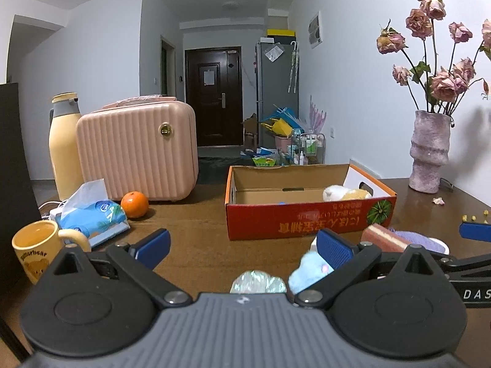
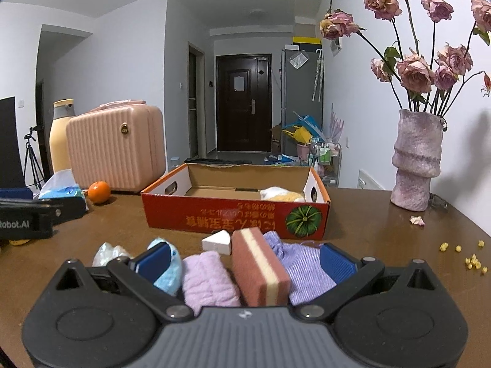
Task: Organize soft objects
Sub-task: 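Move the right gripper back to the purple satin scrunchies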
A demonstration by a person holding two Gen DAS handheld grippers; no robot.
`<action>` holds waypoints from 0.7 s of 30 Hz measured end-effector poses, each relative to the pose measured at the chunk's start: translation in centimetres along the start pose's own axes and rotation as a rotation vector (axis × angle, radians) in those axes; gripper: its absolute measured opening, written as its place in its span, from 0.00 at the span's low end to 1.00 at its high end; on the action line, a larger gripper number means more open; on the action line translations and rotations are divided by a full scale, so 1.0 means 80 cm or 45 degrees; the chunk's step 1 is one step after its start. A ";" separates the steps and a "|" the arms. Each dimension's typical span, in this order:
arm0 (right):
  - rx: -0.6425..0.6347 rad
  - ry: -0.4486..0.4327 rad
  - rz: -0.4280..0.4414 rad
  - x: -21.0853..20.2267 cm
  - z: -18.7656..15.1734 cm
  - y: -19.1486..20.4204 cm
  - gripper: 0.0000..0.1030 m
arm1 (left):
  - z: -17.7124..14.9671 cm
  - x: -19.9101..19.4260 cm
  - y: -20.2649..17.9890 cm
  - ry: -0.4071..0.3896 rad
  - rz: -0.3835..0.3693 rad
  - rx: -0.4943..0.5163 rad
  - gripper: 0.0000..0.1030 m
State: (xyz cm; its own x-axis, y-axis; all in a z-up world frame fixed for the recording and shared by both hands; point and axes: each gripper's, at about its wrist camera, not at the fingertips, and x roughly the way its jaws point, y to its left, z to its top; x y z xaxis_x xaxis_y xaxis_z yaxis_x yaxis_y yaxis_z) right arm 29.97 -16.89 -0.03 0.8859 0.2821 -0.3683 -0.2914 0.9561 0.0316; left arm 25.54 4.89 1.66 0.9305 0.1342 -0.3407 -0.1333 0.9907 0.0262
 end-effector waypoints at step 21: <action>-0.010 0.083 0.050 -0.042 -0.041 0.084 1.00 | -0.052 -0.062 0.078 0.026 -0.005 -0.007 1.00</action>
State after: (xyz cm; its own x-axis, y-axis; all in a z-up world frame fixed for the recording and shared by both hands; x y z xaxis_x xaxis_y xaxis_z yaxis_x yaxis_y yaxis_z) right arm 23.85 -11.70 -1.65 0.8483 0.3138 -0.4266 -0.3288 0.9435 0.0401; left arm 18.67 10.33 -0.41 0.9238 0.1301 -0.3601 -0.1318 0.9911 0.0200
